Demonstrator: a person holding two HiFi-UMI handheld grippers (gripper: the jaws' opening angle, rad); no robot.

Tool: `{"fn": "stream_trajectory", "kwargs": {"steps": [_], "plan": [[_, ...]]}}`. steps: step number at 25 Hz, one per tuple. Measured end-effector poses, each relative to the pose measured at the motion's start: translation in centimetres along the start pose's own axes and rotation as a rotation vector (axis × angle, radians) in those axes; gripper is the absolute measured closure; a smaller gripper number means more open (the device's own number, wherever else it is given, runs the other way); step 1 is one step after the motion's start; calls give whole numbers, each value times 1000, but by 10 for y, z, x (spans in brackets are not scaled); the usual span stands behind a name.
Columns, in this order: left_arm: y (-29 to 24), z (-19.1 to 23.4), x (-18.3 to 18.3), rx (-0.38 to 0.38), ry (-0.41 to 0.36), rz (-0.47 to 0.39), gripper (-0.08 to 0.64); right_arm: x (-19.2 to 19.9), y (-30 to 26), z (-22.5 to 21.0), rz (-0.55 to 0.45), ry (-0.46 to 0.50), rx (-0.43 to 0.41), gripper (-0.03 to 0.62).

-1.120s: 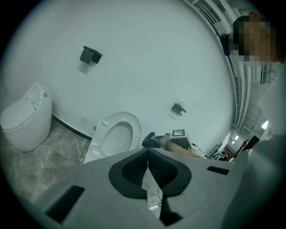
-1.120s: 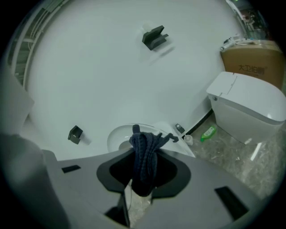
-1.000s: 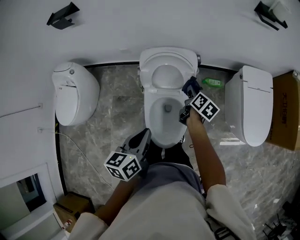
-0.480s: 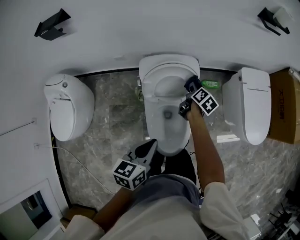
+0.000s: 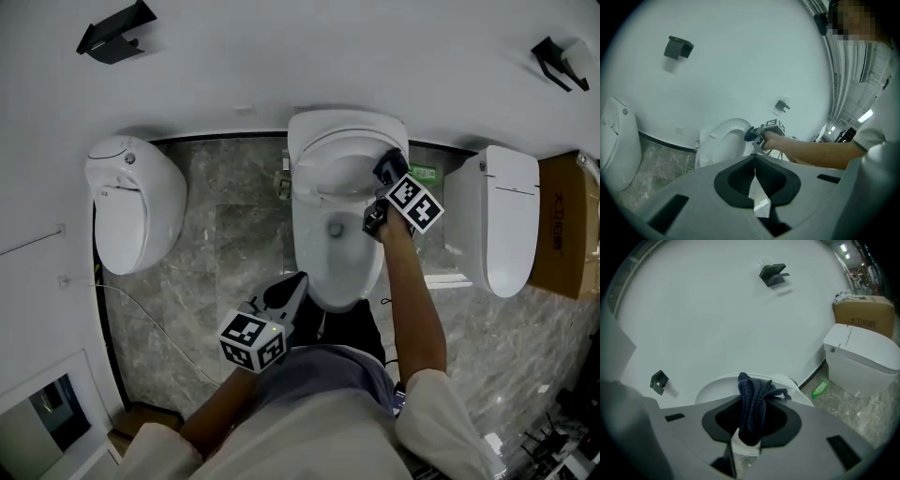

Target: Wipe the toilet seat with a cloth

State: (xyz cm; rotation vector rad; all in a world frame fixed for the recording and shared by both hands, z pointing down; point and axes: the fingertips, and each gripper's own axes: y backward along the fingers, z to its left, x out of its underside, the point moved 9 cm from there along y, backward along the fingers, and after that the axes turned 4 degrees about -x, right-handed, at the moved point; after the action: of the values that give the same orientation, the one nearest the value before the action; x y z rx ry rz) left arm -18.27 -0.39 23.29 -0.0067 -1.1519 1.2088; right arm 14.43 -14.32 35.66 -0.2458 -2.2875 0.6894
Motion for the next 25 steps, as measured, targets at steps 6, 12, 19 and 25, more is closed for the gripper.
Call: {"fn": "stream_trajectory", "kwargs": {"steps": [6,12,19,25], "plan": [[0,3,2,2,14,-6,551,-2,1,13,6,59,-30,512],[-1,0,13,-9,48,-6,551,-2,0,25,6,77,-80,509],[1,5,15,6,67,-8,551,6,1,45,-5,46,-108,506],[10,19,17,-23,90,-8,551,16,-4,61,7,66,-141,506]]}}
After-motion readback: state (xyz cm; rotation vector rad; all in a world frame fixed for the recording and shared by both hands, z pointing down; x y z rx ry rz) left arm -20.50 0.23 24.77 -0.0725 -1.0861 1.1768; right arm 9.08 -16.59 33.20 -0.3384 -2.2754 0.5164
